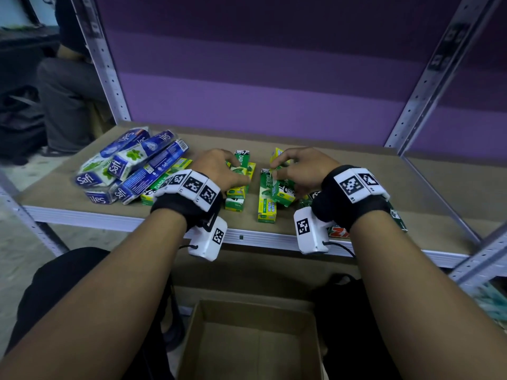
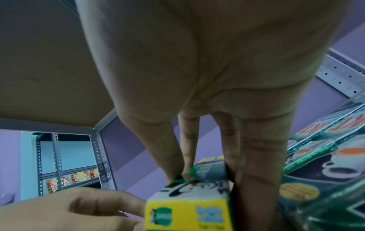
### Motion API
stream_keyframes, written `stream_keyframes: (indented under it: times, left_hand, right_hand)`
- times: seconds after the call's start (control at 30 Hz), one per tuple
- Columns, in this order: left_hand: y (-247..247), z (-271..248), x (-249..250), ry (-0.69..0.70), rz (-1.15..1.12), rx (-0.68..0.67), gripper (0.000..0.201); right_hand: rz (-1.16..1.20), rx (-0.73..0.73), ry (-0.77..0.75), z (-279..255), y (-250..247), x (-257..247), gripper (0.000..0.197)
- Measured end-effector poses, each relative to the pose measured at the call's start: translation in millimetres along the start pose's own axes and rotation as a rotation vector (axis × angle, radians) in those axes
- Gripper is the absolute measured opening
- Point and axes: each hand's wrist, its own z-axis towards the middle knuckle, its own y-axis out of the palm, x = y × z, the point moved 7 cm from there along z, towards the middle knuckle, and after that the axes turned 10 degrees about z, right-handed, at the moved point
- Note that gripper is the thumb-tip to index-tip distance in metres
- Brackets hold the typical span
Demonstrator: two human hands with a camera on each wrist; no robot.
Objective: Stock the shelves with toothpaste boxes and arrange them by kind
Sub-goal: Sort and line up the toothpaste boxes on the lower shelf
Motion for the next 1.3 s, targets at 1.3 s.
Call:
stream_keyframes:
  times: [1.3]
  left_hand:
    - [-76, -29, -88, -0.21, 0.467, 0.293, 0.025]
  right_hand:
    - [-0.029, -0.077, -0.075, 35, 132, -56, 0.014]
